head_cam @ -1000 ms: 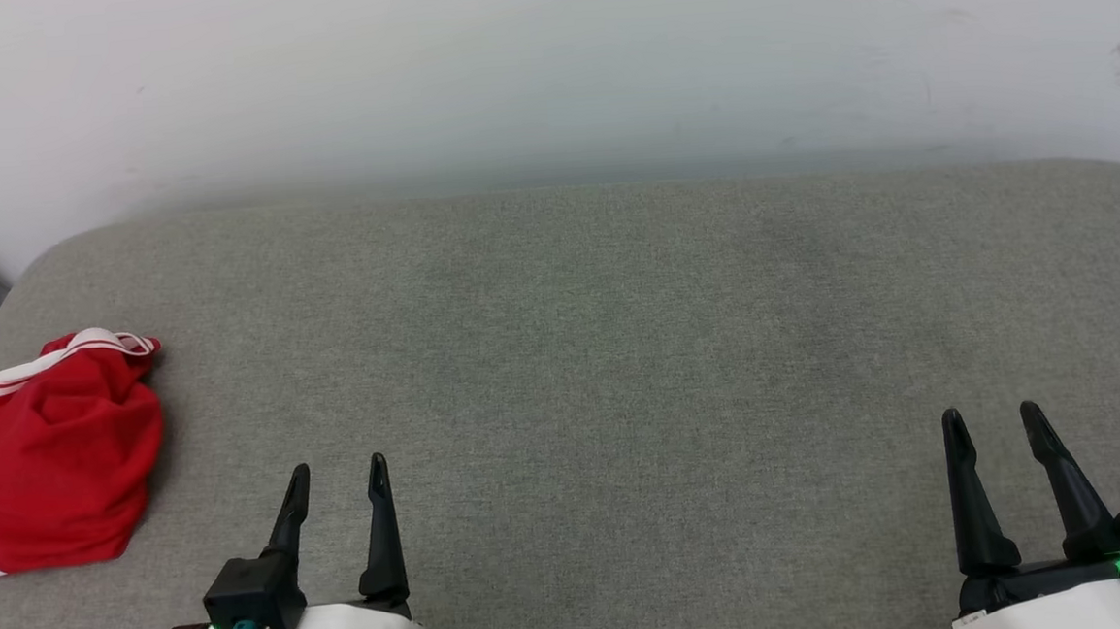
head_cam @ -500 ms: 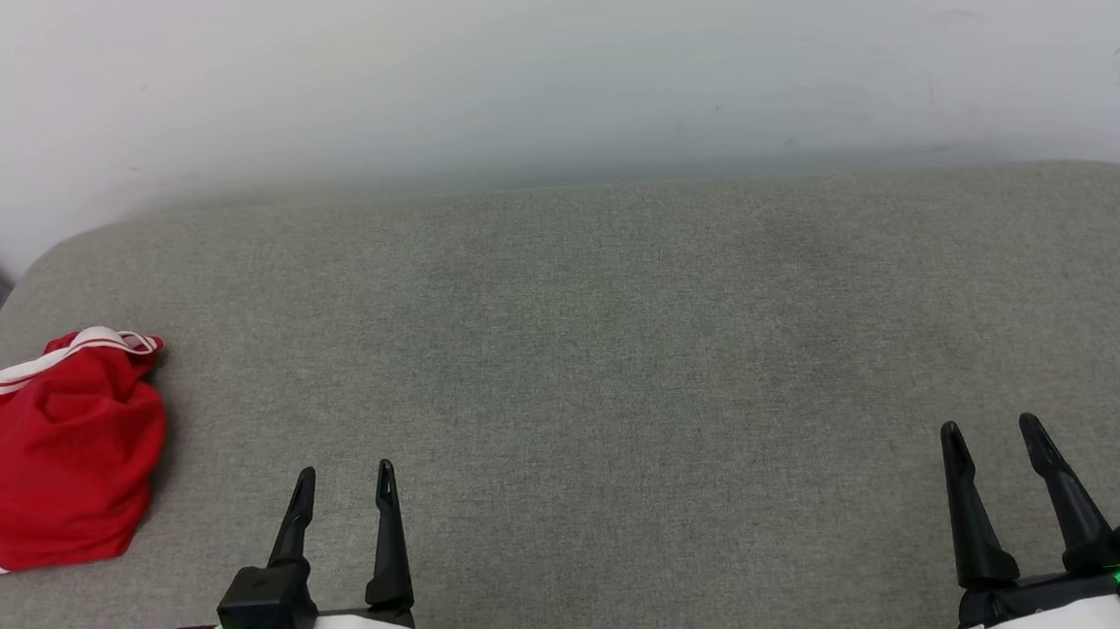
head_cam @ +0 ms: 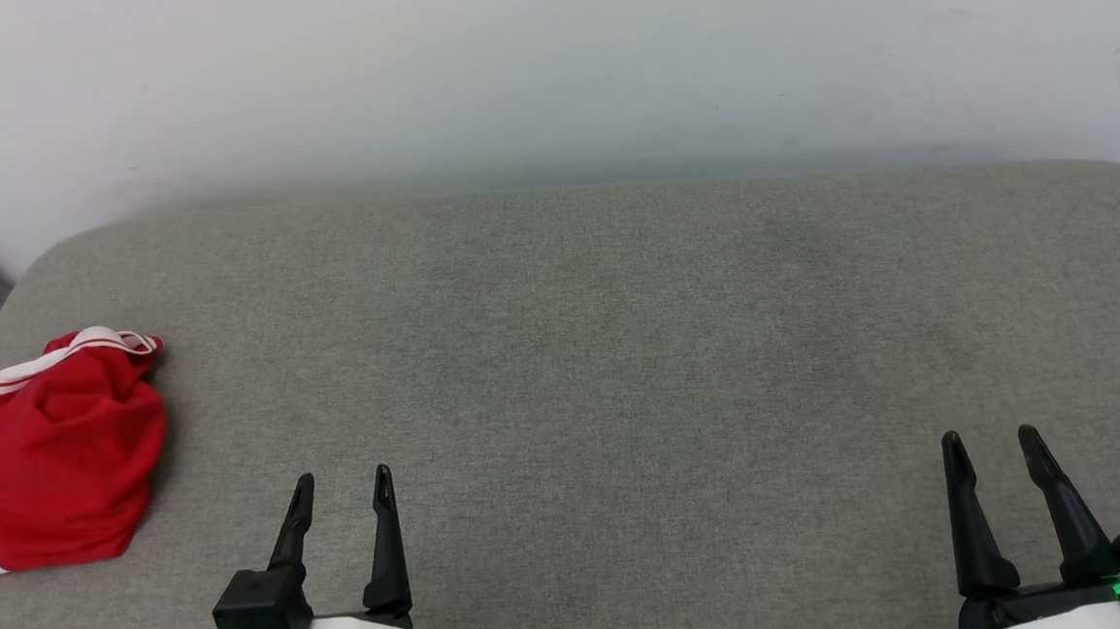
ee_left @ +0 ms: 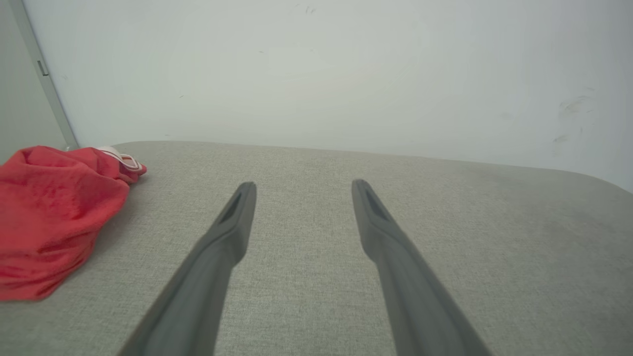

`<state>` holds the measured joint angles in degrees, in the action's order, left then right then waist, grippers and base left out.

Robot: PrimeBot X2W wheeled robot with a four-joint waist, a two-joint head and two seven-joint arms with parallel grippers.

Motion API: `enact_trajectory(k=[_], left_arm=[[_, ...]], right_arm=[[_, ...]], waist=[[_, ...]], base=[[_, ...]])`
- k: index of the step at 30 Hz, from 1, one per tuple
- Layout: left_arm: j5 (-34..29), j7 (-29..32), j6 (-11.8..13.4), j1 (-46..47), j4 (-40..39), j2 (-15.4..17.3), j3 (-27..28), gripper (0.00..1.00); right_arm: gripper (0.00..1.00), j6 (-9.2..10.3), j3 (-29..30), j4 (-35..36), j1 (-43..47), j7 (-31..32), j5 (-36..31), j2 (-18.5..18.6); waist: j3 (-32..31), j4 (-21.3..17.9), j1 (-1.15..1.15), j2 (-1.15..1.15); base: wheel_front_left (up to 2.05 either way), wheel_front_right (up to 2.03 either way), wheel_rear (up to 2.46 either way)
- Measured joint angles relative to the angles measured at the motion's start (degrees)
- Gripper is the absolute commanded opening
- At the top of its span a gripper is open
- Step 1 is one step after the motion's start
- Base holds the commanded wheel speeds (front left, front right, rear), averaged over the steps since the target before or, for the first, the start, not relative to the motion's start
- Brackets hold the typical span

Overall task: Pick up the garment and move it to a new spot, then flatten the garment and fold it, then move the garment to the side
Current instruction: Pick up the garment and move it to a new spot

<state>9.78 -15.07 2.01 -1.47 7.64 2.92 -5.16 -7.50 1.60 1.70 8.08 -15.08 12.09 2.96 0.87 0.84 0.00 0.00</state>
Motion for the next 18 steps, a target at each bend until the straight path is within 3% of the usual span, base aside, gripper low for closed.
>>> enact_trajectory(k=[18], left_arm=[[0.0, 0.0, 0.0, 0.1, 0.2, 0.0, 0.1, 1.00]], right_arm=[[1.00, 0.00, -0.3, 0.2, 0.2, 0.0, -0.2, 0.0]], waist=[[0.1, 1.6, 0.00, 0.00]], base=[[0.00, 0.00, 0.00]])
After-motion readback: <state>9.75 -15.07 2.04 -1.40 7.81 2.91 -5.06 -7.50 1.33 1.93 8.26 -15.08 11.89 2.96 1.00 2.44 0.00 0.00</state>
